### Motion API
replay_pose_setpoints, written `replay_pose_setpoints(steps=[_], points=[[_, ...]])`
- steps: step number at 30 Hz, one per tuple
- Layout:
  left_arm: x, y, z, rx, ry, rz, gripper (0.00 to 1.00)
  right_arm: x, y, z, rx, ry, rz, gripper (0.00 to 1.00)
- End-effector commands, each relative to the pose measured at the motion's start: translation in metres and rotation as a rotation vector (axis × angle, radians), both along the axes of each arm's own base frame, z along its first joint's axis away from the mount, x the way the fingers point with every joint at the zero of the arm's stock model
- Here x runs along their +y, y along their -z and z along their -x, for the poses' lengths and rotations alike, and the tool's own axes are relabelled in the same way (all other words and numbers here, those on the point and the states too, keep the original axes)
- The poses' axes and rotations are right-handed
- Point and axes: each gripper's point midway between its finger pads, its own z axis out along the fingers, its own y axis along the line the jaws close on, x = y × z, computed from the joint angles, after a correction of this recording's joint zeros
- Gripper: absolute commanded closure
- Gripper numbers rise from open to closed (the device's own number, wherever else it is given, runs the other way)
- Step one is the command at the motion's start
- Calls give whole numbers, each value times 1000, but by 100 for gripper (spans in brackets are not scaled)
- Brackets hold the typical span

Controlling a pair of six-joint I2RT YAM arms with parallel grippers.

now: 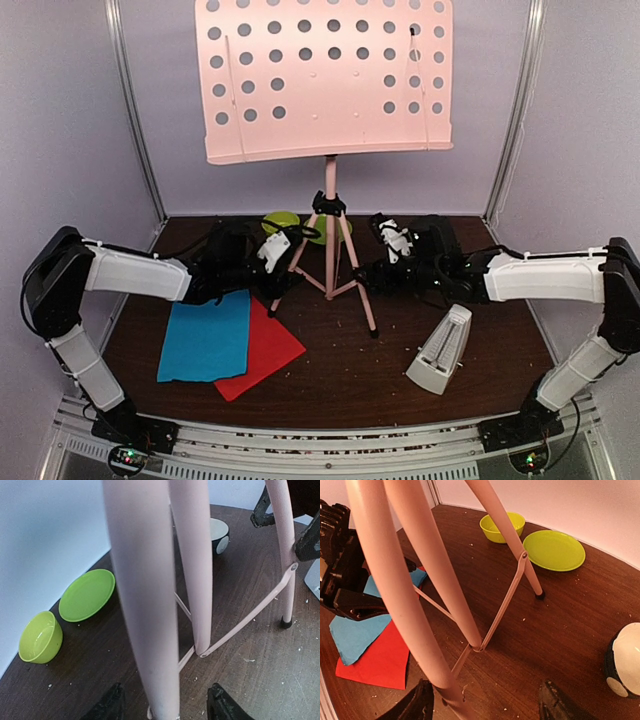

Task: Set up the instrument practice props

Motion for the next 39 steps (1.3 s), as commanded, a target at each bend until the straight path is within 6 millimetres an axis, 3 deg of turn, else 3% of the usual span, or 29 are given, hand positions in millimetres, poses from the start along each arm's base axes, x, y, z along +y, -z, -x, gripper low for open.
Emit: replay_pose_setpoints(steps=[1,11,16,22,25,30,36,39], points=[[7,-17,1,-25,34,28,41,-6,-2,9,-7,-25,0,26],[22,13,2,67,70,-6,40,-4,46,22,80,-133,130,35],[21,22,0,94,84,-28,43,-1,54,23,102,-179,168,41],[14,27,-9,106,90,-44,48,7,51,13,103,-193,174,52],[12,28,-14,104,88,-62,54,11,48,9,101,-196,172,59],[16,28,-18,96,77,-81,74,12,47,6,104,-193,176,72],[21,31,-20,94,54,-96,86,13,50,7,124,-193,167,86],[26,29,-31,83,2,-102,94,10,49,8,126,-183,166,96]])
